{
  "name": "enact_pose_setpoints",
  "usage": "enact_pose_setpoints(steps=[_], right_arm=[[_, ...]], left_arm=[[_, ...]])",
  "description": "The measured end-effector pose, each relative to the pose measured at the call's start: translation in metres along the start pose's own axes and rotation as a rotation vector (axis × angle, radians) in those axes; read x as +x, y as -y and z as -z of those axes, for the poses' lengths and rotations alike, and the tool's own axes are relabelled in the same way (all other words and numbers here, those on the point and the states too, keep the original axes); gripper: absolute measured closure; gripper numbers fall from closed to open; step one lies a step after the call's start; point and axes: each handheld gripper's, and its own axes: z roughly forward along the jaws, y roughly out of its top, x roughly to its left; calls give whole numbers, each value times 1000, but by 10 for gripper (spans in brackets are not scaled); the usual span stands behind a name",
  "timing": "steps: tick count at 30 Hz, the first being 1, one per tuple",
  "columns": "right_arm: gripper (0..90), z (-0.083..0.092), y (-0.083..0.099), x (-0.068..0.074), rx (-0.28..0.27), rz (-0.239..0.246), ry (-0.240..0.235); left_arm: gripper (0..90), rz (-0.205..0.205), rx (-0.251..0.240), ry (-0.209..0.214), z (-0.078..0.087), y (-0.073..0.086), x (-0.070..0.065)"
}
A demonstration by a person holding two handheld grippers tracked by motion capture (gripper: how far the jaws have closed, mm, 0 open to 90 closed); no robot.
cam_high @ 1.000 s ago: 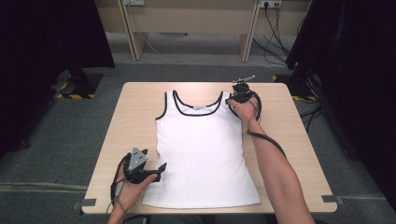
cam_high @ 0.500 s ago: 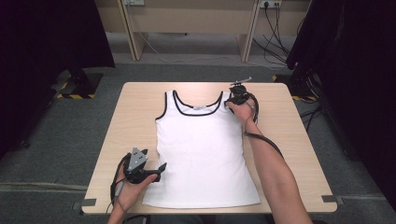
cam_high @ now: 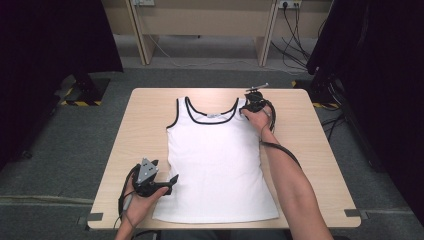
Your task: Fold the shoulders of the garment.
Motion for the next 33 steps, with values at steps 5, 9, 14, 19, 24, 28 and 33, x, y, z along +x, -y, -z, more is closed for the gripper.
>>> enact_pose_setpoints(steps=[5, 9, 14, 19, 24, 28, 33], right_arm=[[725, -1, 4, 5, -23, 55, 22], [829, -1, 5, 8, -36, 25, 7], [863, -1, 4, 3, -34, -18, -22], [868, -2, 4, 1, -34, -40, -33], [869, -1, 3, 1, -32, -59, -40], [870, 1, 2, 3, -39, -61, -58], [871, 10, 1, 10, -61, -38, -83]], left_arm=[[89, 1, 3, 0, 0, 0, 0], [89, 0, -3, 1, 0, 0, 0], [89, -3, 2, 1, 0, 0, 0], [89, -4, 2, -1, 0, 0, 0], [89, -1, -1, -1, 0, 0, 0], [89, -3, 2, -2, 0, 0, 0], [89, -10, 6, -4, 0, 0, -1]])
